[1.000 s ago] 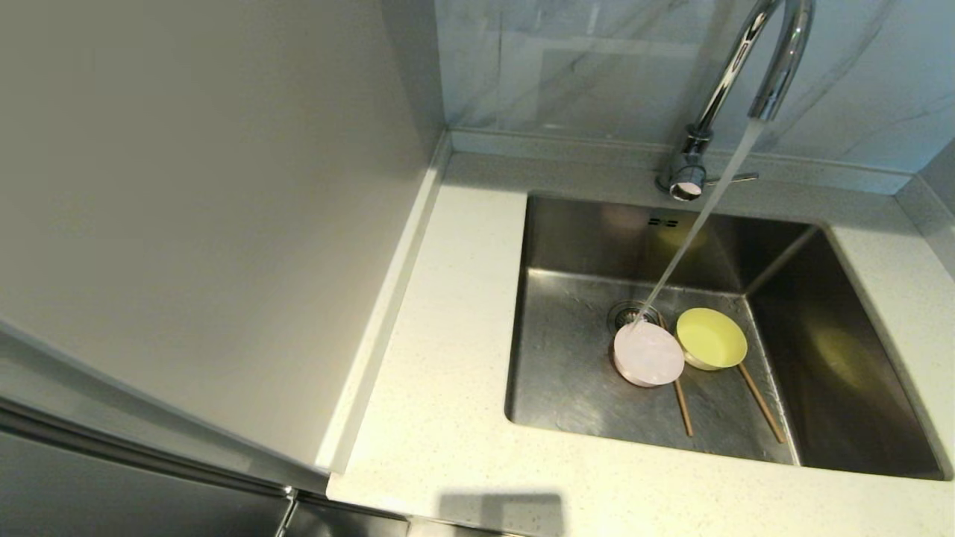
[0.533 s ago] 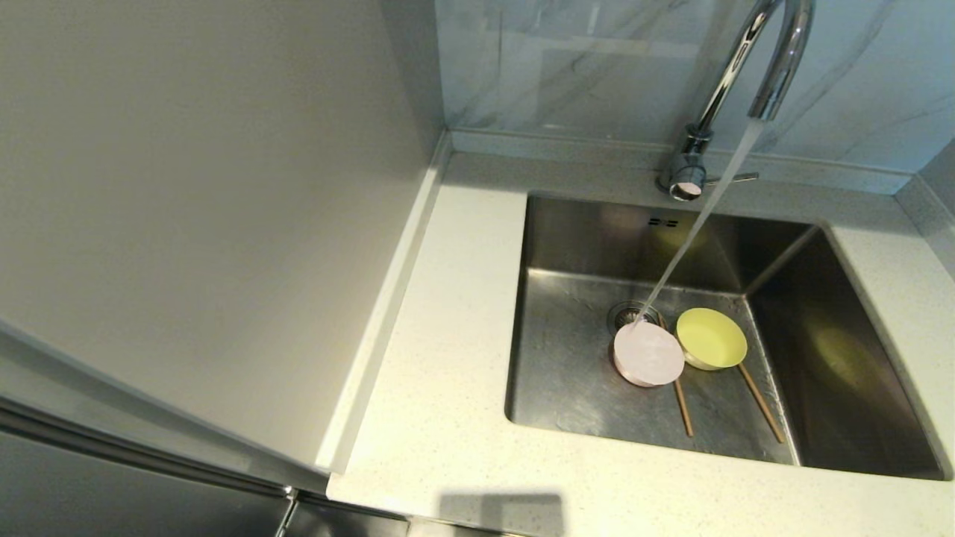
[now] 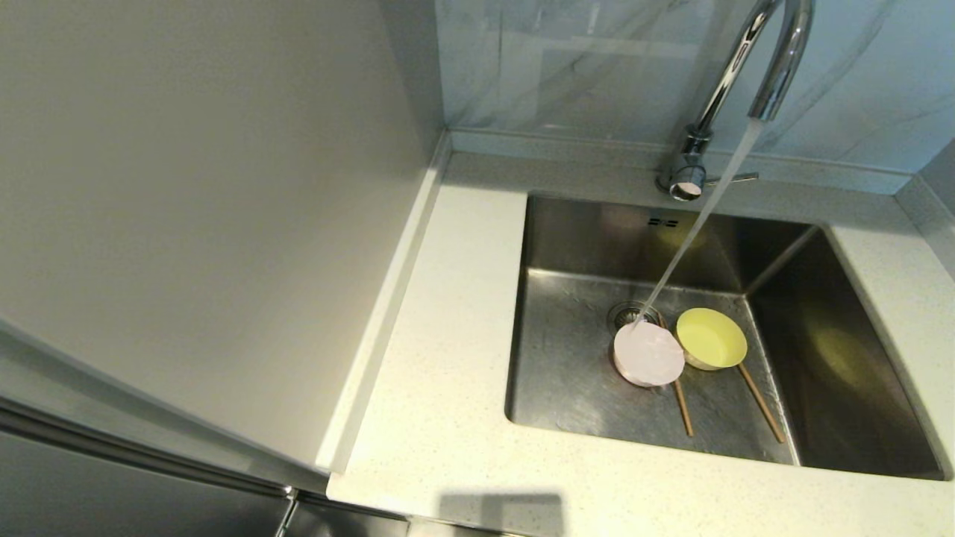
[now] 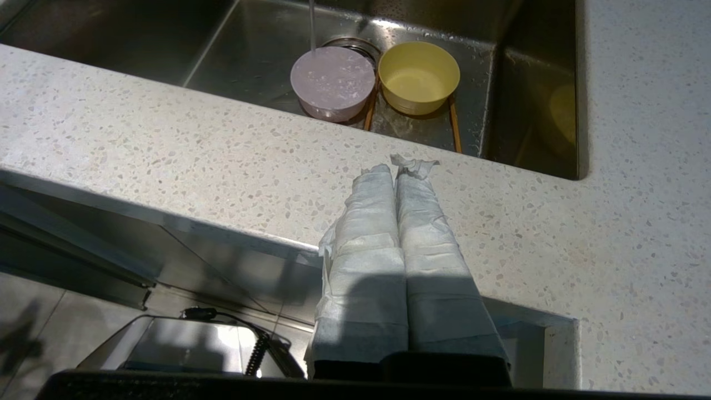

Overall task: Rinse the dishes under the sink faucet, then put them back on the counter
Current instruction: Wait for the water to rinse the bowl

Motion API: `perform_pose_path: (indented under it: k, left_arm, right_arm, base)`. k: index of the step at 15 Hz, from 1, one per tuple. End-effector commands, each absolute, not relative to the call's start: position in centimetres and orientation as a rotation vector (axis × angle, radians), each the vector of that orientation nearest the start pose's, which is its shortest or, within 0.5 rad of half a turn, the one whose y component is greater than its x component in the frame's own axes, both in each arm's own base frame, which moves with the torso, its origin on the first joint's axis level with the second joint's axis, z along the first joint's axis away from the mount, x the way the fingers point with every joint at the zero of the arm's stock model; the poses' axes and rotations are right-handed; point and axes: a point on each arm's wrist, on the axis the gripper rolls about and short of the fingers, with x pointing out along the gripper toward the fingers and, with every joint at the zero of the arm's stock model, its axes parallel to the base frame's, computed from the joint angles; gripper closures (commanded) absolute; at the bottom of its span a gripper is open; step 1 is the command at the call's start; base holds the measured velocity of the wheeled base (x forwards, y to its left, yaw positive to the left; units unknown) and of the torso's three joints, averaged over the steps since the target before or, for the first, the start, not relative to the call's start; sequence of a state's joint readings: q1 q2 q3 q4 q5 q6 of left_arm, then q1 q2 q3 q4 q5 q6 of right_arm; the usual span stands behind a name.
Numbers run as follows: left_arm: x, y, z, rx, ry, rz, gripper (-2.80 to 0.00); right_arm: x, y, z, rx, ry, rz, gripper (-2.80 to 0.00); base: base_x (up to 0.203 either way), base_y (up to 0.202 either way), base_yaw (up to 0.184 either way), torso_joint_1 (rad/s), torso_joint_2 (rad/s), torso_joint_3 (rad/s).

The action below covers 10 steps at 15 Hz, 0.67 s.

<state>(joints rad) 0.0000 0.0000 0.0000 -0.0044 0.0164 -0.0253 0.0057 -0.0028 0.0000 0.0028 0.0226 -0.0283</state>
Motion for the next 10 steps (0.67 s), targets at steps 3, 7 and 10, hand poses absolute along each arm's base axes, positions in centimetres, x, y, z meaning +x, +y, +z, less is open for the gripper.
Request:
perform_pose_path:
  k: [3, 7, 10]
  left_arm:
    - [-2.30, 0.04, 7.59, -0.026, -0.008, 0.017, 0.00]
    - [-2.30, 0.04, 7.59, -0.026, -0.008, 0.017, 0.00]
    - [-2.30, 0.04, 7.59, -0.026, -0.008, 0.017, 0.00]
  right_arm:
    - [-2.28, 0.04, 7.52, -0.029, 0.003, 0.029, 0.00]
    - [-2.27, 0.04, 7.47, -0.029, 0.004, 0.029, 0.00]
    - [-2.28, 0.04, 7.51, -0.028, 0.003, 0.029, 0.00]
  base:
    - [0.000, 0.000, 0.000, 0.000, 0.00, 0.000]
    - [0.000, 0.000, 0.000, 0.000, 0.00, 0.000]
    - [0.000, 0.000, 0.000, 0.000, 0.00, 0.000]
